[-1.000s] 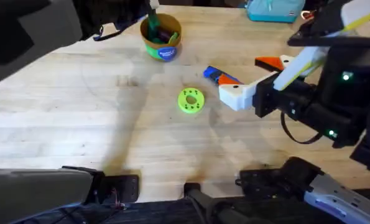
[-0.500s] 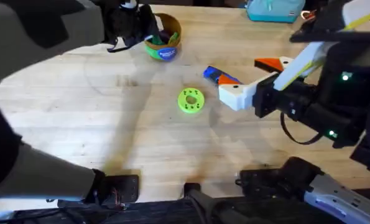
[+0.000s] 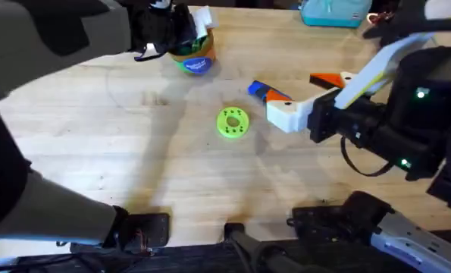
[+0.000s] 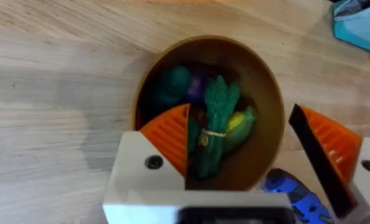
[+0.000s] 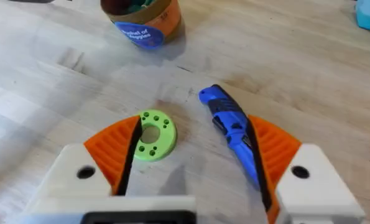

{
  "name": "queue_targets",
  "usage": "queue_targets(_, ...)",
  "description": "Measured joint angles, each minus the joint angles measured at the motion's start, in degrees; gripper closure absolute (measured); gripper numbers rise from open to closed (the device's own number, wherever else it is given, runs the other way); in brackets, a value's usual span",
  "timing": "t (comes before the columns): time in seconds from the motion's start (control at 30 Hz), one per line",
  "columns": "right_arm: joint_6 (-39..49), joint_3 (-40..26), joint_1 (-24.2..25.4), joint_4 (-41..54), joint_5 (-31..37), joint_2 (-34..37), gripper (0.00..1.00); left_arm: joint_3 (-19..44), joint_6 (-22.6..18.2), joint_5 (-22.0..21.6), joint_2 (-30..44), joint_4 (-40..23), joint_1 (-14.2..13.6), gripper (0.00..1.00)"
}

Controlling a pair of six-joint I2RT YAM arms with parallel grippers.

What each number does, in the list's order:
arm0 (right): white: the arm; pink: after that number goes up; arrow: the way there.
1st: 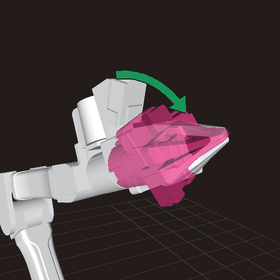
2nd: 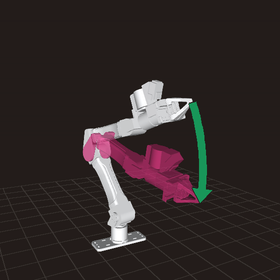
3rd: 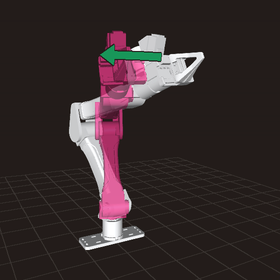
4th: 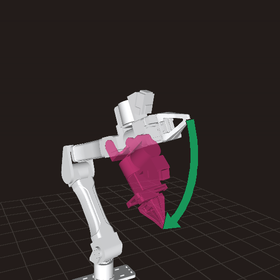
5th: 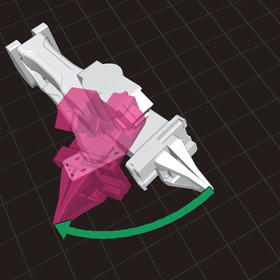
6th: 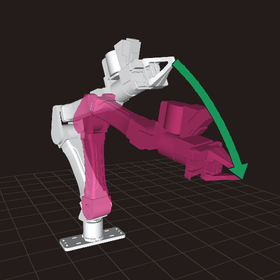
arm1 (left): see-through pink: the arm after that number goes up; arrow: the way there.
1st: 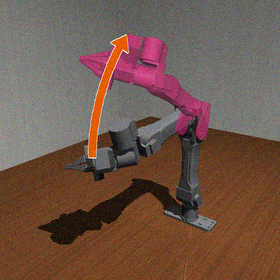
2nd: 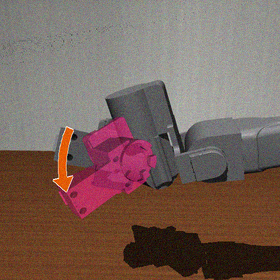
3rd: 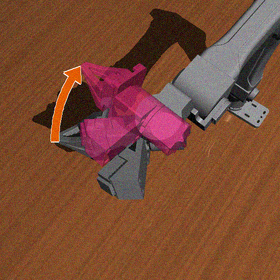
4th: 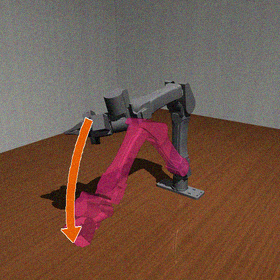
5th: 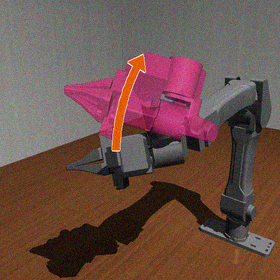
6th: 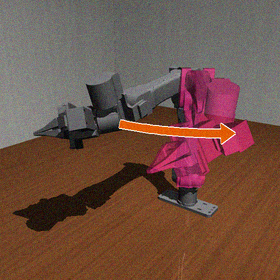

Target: Pick up the gripper from the table and insert it into the empty holder that is missing its gripper. Then pick up a screw, insert it into the mounting hole, and use the screwdriver to tighten it. Finally, clean up the table by picking up the vegetable and placing it into the bucket.

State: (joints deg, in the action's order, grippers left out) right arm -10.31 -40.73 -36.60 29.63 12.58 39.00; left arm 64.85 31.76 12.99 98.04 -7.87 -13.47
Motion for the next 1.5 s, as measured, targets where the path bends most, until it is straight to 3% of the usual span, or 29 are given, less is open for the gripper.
queue_targets(0.3,-0.01,0.0,0.0,-0.01,0.0,0.01,0.015,0.02,-0.01,2.22,-0.85,0.5,-0.08,0.014)
queue_targets(0.5,0.0,0.0,0.0,-0.01,0.0,0.02,0.015,-0.01,0.13,3.92,-6.32,-1.48,-0.09,0.014)
queue_targets(0.6,-0.02,0.0,0.0,-0.01,0.0,0.0,0.015,0.1,0.05,4.56,-11.15,-6.42,-0.11,0.014)
queue_targets(0.73,0.0,0.0,0.0,-0.04,0.0,0.02,0.015,0.24,-1.66,5.22,-16.95,-18.68,-0.11,0.014)
queue_targets(0.97,0.0,0.0,0.0,-0.06,0.0,0.0,0.015,0.22,-9.71,5.71,-21.16,-43.92,-0.11,0.014)
queue_targets(1.1,-0.02,0.0,0.0,-0.02,0.0,0.02,0.015,0.04,-15.27,5.78,-22.55,-53.81,-0.11,0.014)
queue_targets(1.27,-0.02,0.0,0.0,-0.03,0.0,0.02,0.015,0.04,-19.82,5.71,-23.7,-56.55,-0.11,0.014)
queue_targets(1.5,-0.02,0.0,0.0,-0.04,0.0,0.02,0.015,0.04,-21.19,5.67,-23.74,-56.33,-0.11,0.014)
